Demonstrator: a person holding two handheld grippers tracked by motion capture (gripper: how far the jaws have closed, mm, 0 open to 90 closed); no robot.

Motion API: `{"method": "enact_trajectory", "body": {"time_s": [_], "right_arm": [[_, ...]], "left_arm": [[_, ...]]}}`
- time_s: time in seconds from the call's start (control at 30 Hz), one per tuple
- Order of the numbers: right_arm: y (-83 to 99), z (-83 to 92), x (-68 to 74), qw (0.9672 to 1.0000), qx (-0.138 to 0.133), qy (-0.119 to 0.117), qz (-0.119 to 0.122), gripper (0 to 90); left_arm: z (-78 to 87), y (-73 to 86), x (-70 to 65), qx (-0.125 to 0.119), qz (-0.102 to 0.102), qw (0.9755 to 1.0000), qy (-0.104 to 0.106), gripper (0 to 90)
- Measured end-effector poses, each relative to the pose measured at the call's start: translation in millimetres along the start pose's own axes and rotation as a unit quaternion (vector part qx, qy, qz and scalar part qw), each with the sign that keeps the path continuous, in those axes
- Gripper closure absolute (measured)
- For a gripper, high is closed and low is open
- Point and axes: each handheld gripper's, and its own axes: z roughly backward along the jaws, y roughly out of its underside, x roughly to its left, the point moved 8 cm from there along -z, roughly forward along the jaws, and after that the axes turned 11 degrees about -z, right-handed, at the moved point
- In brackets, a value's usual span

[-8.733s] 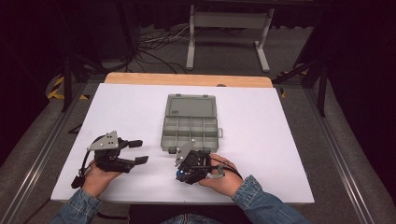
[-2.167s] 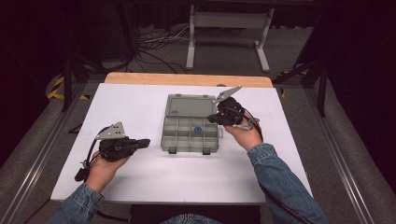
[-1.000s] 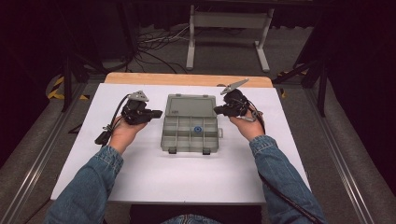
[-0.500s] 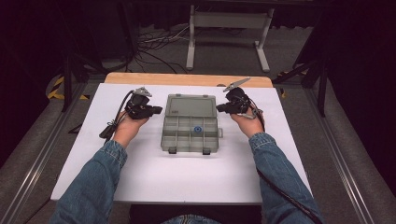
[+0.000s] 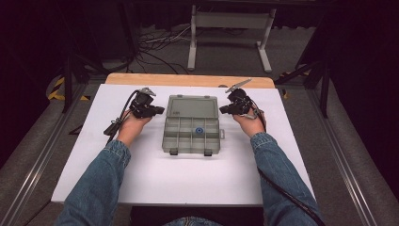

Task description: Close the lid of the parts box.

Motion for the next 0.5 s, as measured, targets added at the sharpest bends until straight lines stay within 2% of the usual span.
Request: {"method": "enact_trajectory", "body": {"time_s": [0.17,0.5], "right_arm": [[3.5,-5.9,-3.4,0.9999,0.011,0.001,-0.004,90.0],[9.7,-17.8,-8.7,0.9995,0.030,0.005,-0.007,90.0]], "left_arm": [[-4.3,2.2,0.9,0.009,-0.005,0.9999,-0.003,89.8],[-14.6,12.5,5.7,0.033,0.007,0.9994,0.006,89.8]]}}
